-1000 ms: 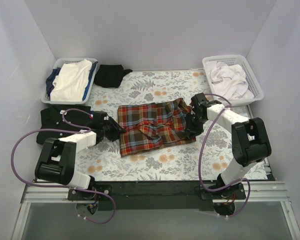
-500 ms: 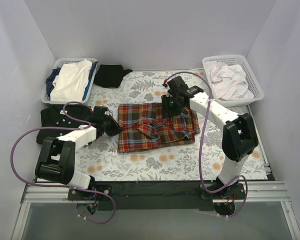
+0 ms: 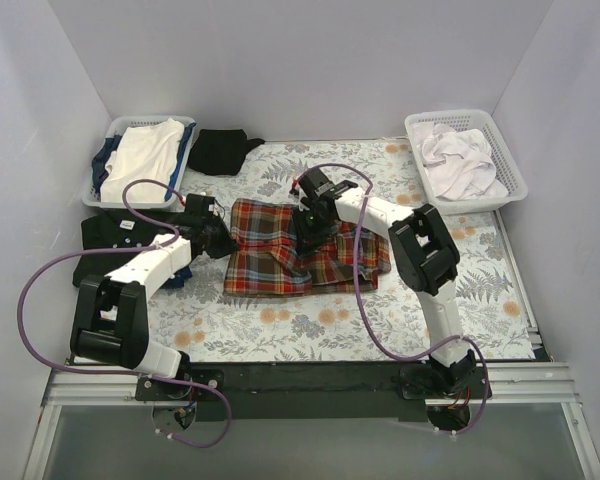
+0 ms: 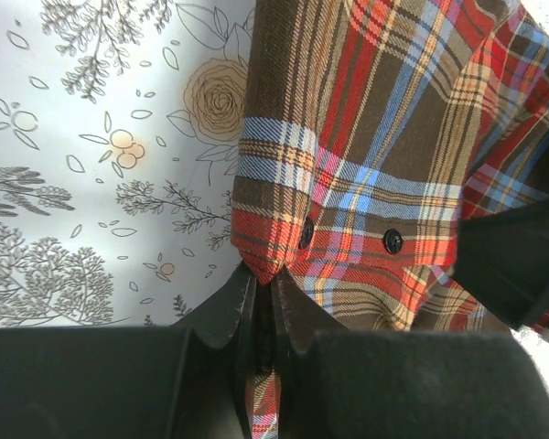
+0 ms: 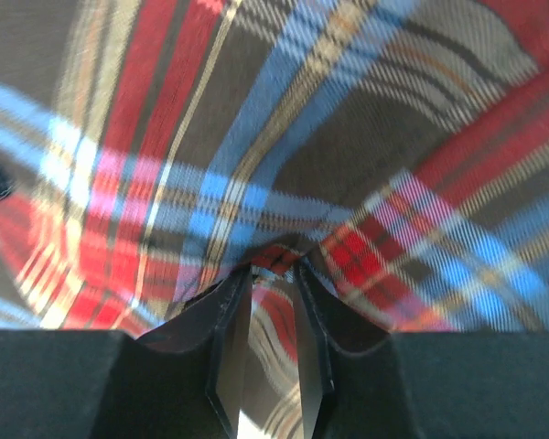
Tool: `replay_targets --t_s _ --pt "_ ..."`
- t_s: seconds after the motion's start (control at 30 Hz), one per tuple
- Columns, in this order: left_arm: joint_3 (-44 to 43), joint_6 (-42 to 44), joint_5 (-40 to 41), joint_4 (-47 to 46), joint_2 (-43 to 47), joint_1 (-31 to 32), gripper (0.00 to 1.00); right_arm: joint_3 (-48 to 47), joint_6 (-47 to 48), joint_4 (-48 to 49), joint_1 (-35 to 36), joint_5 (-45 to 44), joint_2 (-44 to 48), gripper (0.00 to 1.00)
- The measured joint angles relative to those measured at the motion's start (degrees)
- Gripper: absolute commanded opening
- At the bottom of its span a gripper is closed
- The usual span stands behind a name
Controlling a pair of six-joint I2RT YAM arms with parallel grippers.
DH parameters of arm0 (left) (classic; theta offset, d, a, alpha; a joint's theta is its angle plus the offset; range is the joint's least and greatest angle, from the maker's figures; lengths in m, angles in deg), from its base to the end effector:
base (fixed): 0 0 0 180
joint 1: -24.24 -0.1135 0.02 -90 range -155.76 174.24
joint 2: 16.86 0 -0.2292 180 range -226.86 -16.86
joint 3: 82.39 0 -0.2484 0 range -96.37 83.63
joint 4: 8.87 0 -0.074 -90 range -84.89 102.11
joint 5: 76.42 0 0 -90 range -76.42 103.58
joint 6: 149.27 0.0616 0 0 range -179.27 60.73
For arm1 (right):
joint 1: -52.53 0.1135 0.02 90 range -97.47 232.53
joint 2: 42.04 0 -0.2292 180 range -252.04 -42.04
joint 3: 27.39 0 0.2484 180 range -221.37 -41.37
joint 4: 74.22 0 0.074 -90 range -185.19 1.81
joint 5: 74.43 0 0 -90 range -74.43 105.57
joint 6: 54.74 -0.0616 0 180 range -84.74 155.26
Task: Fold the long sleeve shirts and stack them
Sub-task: Fold the shirt
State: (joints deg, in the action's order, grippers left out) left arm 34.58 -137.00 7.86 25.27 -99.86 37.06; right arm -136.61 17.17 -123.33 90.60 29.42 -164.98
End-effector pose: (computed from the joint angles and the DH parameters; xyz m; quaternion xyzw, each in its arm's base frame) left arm 0.2959 -0.0736 0.1465 -0.4969 0.8100 -0.2520 0.1828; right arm 0.3428 0.2873 0.1279 -0.1953 0.9454 0.2132 0.1506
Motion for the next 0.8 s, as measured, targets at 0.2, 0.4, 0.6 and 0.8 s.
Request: replay_targets --t_s 0.2,0.4,0.6,0.8 --pt "-5.0 3.0 2.6 5.6 0.0 0.0 0.0 -1.0 -0.7 0.9 0.4 -0.5 -1.8 0.32" --pt "-11.2 6.3 7.0 10.4 -0.9 0.0 0.0 4.2 -1.6 1.0 -0.3 -6.8 5.3 0.46" --pt "-14.2 9.3 9.9 13.0 -2.2 0.0 0.0 10.7 -1.7 1.4 -6.7 -11.2 17.9 0.47" --pt "-16.3 12.0 11.0 14.6 -3.2 0.0 0.0 17.2 -1.6 1.3 -12.4 -16.0 20.9 0.45"
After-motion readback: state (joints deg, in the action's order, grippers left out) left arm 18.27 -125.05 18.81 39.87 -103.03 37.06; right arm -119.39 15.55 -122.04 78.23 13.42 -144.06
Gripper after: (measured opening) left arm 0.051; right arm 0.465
